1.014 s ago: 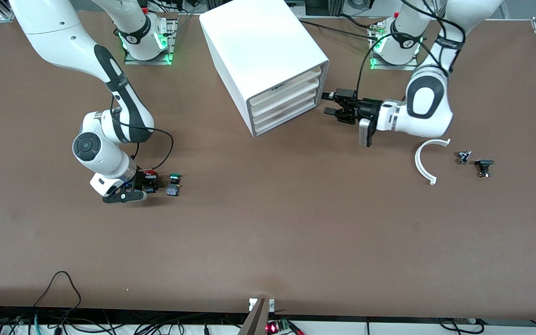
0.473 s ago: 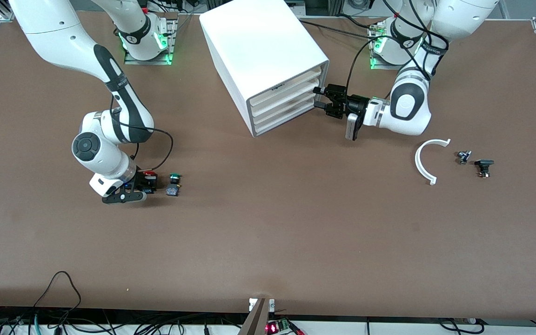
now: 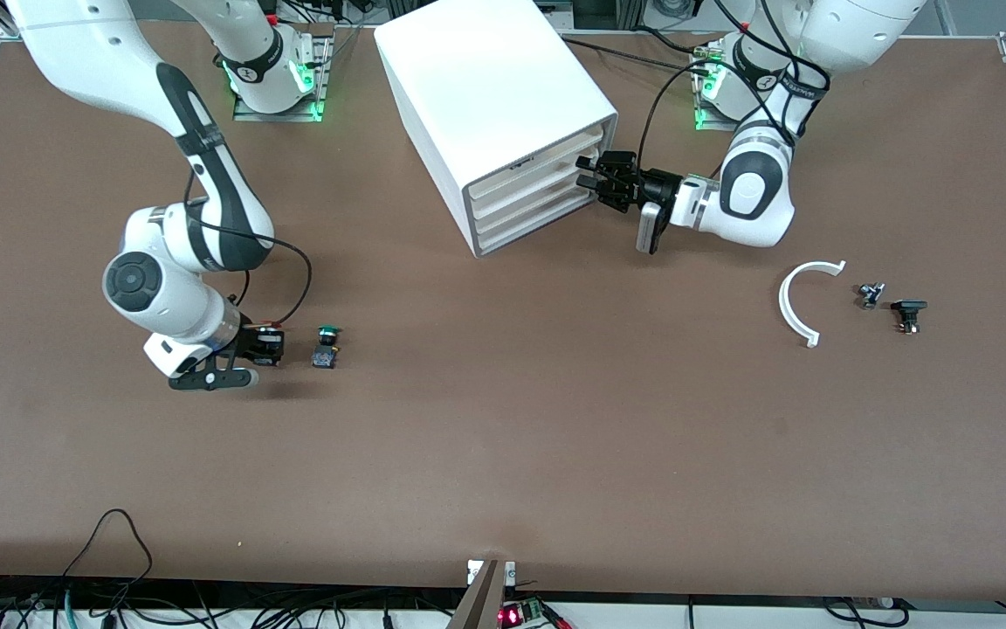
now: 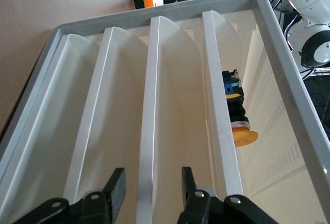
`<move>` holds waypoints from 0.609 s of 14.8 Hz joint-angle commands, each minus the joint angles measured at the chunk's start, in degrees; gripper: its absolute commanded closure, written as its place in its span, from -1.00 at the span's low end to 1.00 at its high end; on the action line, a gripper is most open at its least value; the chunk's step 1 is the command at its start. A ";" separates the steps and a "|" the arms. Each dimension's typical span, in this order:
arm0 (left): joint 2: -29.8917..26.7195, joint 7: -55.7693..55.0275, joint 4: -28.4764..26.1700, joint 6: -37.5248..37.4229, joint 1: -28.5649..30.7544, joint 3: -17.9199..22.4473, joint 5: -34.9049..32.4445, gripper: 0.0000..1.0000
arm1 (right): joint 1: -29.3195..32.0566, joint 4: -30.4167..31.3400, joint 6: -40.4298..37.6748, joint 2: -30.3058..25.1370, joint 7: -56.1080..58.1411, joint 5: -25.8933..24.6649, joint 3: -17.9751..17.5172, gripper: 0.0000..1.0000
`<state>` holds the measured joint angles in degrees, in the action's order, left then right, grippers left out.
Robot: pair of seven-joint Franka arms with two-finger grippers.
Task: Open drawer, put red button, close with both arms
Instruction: 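Pull the drawer open with the left gripper while the right gripper lifts the button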
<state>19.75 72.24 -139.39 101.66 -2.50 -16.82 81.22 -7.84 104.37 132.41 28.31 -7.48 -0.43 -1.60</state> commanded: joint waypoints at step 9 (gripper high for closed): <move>1.34 1.77 -0.53 0.21 0.30 -1.11 2.54 1.00 | -6.39 -22.01 -31.50 -0.53 -17.72 0.43 -0.16 1.00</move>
<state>21.11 72.44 -139.66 101.74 -2.53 -17.73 81.93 -12.36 86.43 105.39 27.25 -20.70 -0.41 -1.95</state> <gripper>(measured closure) 0.855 0.595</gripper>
